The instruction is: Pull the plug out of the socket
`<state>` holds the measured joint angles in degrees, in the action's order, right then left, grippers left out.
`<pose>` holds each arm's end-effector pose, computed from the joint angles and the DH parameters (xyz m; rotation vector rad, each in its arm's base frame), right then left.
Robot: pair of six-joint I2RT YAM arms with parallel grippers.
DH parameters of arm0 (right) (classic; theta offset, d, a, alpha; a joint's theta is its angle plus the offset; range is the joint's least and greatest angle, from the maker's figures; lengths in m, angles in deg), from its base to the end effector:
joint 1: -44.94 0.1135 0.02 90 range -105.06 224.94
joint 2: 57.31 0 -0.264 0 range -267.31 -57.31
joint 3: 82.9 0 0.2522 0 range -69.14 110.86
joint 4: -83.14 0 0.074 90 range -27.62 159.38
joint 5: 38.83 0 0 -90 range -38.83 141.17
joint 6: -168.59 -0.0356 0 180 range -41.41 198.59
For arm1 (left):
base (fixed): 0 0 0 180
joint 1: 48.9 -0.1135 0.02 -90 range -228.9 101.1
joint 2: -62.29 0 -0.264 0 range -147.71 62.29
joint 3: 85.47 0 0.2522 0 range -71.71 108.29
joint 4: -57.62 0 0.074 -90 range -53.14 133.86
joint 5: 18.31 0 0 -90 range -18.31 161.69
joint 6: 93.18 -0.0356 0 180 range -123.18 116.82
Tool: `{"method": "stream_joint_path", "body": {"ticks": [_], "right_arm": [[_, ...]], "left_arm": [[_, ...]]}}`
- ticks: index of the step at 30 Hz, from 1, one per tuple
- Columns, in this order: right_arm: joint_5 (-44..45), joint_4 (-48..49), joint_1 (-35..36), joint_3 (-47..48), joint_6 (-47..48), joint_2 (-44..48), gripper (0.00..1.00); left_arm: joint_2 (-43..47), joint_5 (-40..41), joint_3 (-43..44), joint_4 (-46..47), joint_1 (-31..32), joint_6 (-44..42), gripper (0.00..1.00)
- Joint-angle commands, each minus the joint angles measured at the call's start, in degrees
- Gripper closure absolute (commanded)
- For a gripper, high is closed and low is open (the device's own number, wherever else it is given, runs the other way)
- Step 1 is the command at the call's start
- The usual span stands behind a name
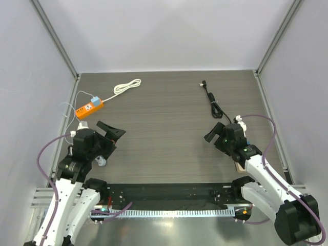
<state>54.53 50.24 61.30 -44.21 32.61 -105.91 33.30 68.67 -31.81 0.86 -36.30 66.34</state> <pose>0.1677 0.0471 0.1937 0.6340 2.2793 0.4754 0.1080 -0.0261 0.2885 -1.0508 2.0079 -0.8685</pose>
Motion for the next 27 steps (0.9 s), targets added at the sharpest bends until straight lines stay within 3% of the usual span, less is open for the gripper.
{"method": "stream_joint_path", "body": {"ticks": [1,5,9,14,21,25,27], "right_arm": [[2.5,-2.6,-0.3,4.2,4.4,-1.3,0.00],[-0.5,-2.6,-0.2,4.8,6.2,-1.4,0.00],[-2.6,-2.6,-0.2,4.8,6.9,-0.4,0.00],[-6.2,-2.6,-0.3,4.4,7.5,1.3,0.00],[-5.6,-6.5,-0.4,6.6,9.3,2.5,0.00],[-5.8,-9.9,-0.3,9.9,9.9,-0.7,0.00],[-0.8,-12.2,-0.4,12.8,9.6,-3.7,0.00]], "left_arm": [[-3.9,-1.8,3.8,-4.0,-0.3,-10.3,0.00],[-4.8,-6.5,1.1,6.0,-0.4,-12.8,0.00],[-7.6,-3.9,0.6,6.8,-0.5,-9.7,0.00],[-14.3,-4.4,3.3,7.9,-0.8,-12.1,0.00],[-25.2,-15.9,4.8,18.8,-0.3,-12.4,0.00],[-32.1,-20.9,3.0,30.5,4.8,-8.2,0.00],[-36.0,-20.1,3.7,32.6,11.1,-7.6,0.00]]}}
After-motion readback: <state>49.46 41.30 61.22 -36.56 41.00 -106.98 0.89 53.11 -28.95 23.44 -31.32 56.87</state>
